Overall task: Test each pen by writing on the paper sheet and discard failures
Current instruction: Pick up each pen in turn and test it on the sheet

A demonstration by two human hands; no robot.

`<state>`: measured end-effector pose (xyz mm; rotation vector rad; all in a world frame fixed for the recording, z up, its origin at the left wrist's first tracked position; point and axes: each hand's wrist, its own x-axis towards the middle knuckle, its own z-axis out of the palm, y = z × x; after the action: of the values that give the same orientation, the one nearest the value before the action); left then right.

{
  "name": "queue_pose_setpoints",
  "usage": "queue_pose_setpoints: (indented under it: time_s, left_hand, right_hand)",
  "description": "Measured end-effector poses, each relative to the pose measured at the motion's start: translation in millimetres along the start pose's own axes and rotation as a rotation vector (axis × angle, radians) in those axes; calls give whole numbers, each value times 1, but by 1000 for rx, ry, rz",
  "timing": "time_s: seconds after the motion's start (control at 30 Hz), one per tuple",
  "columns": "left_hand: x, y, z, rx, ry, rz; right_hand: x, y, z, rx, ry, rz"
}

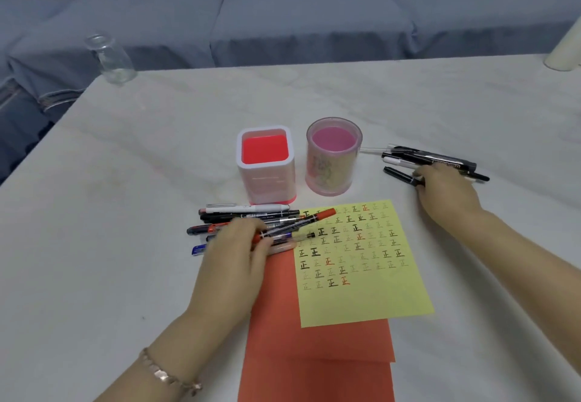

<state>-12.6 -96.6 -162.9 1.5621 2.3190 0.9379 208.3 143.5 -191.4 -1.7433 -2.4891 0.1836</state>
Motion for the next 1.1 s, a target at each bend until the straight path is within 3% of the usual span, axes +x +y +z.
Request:
queue_pose_setpoints:
  time_s: [0.17,0.3,0.4,0.53,0.67,0.77,0.9,0.97,1.1]
  left_hand:
    - [28,-33,-7,312,125,39]
    - [39,-44,-1,359,98,-35]
    - [34,-36,7,328,98,15]
    - [17,6,12,94,-9,301]
    - [3,30,27,186,-93,606]
    - [-5,30,32,146,-140,542]
    - [-15,37,26,-205,-273,243]
    - [-17,44,24,-251,-291,232]
    - [-23,62,26,-252,-294,347]
  right_hand:
    - [-31,-8,-6,196,31,-55]
    - [-59,-20,-20,319,24,-134]
    - [-78,-34,-32,373,-22,-252]
    - [-102,-61,-51,474,-152,-389]
    - [-127,-86,-70,640,-276,-426]
    - [-133,-84,-84,785,-418,-367]
    - [-134,-75,-95,1275,-602,-255]
    - [-137,-83,-85,1339,-480,-161]
    - [-145,-103,-54,1230,-162,-16]
